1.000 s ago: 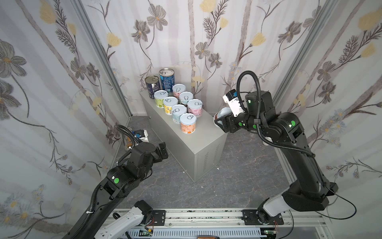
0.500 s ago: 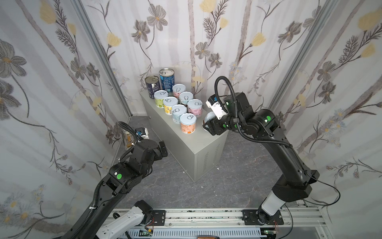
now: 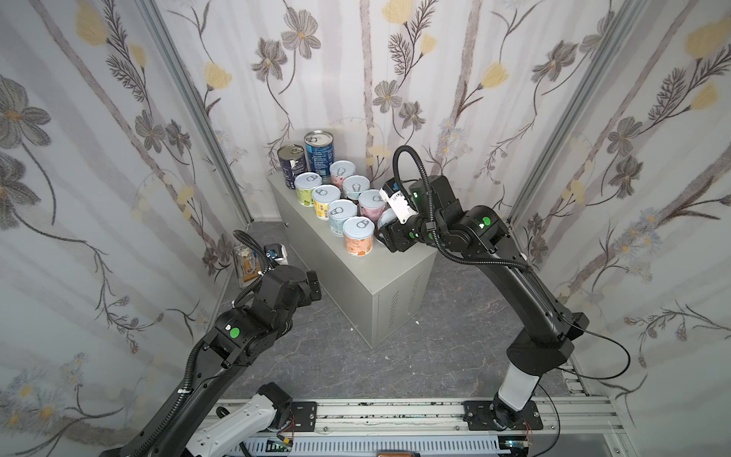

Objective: Place and organize the canned foods onto the counter
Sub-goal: 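Lower the teal can onto the cabinet top beside the orange can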

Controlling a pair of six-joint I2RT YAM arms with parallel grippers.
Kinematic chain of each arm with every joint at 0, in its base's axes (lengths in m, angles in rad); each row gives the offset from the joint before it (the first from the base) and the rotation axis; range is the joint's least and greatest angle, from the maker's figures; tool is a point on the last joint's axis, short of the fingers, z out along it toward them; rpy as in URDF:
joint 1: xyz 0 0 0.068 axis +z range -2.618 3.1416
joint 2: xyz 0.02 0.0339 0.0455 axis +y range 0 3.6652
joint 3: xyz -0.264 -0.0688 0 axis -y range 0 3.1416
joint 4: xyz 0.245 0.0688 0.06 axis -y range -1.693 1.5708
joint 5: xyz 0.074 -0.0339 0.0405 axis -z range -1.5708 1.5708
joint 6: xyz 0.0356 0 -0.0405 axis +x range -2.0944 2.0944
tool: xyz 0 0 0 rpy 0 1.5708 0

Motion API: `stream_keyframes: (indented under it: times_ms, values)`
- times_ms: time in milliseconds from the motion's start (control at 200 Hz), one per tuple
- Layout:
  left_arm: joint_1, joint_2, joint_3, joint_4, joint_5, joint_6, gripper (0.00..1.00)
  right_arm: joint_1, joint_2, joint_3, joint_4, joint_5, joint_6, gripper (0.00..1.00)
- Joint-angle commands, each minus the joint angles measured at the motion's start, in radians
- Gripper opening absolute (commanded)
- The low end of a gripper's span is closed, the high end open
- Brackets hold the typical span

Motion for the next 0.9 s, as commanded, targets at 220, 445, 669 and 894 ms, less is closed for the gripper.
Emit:
stream_keyframes:
  times_ms: [220, 445, 669, 894]
  values:
    - [0.006, -0.003, -0.001, 0.01, 0.0, 0.003, 1.0, -0.003, 0.018, 0.0, -0.031, 0.029, -0.024, 0.7]
    - [0.008, 0.005, 0.017, 0.008, 0.025, 0.004, 1.0, -0.006, 0.024, 0.0, -0.027, 0.029, -0.025, 0.74]
    - [0.009, -0.005, 0.027, 0.005, 0.04, 0.002, 1.0, -0.006, 0.021, 0.0, -0.02, 0.038, -0.03, 0.81]
    - [0.008, -0.014, 0.035, -0.007, 0.046, -0.004, 1.0, -0.006, -0.001, 0.0, -0.002, 0.037, -0.031, 0.84]
